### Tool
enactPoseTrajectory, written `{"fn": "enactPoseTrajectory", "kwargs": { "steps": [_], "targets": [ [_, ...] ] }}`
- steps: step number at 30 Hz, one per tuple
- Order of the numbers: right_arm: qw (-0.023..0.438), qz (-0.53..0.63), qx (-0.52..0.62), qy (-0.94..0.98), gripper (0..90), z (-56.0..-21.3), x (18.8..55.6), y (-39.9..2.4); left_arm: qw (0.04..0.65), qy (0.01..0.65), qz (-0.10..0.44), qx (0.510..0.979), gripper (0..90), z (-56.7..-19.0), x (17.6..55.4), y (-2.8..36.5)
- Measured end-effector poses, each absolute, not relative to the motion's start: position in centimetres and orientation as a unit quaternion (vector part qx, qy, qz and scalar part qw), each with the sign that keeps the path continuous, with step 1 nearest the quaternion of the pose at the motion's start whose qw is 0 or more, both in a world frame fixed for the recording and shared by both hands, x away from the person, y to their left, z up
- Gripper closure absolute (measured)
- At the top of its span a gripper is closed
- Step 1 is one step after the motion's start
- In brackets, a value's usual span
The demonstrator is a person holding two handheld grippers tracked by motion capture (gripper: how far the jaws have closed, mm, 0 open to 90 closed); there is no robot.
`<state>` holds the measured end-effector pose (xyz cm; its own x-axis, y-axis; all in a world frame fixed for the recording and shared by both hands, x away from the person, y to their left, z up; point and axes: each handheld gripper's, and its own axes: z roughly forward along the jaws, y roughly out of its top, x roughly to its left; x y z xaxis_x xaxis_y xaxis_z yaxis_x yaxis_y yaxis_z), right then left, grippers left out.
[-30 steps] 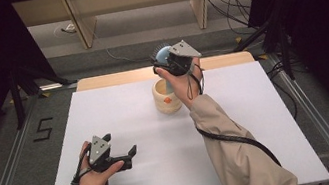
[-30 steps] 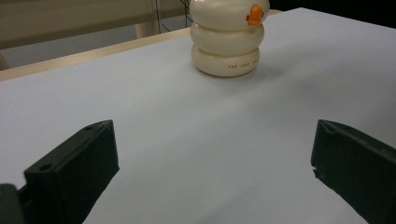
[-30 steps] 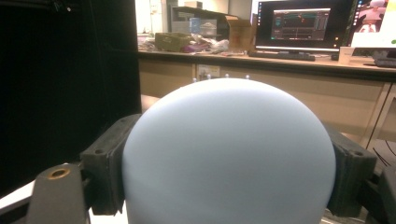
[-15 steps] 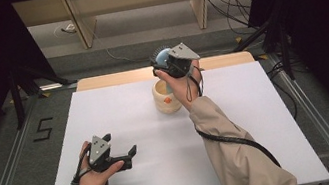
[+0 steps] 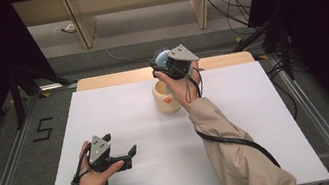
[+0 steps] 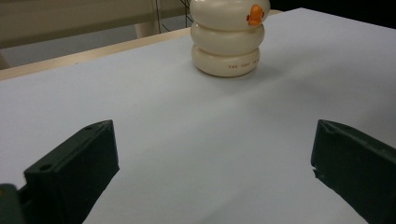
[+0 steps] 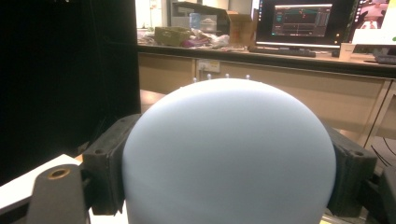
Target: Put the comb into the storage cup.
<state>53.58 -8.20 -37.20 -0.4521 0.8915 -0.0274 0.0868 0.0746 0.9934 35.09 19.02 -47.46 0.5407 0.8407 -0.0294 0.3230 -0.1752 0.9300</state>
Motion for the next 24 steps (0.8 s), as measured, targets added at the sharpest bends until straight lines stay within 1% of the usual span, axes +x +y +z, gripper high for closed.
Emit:
{"fn": "enactPoseTrajectory", "kwargs": {
  "steps": [24],
  "targets": [
    [0.357, 0.555, 0.387, 0.644, 20.2, -38.3, 53.5, -8.2, 0.500, 0.402, 0.259, 0.722, 0.3, -47.5, 35.1, 19.0]
  ]
}}
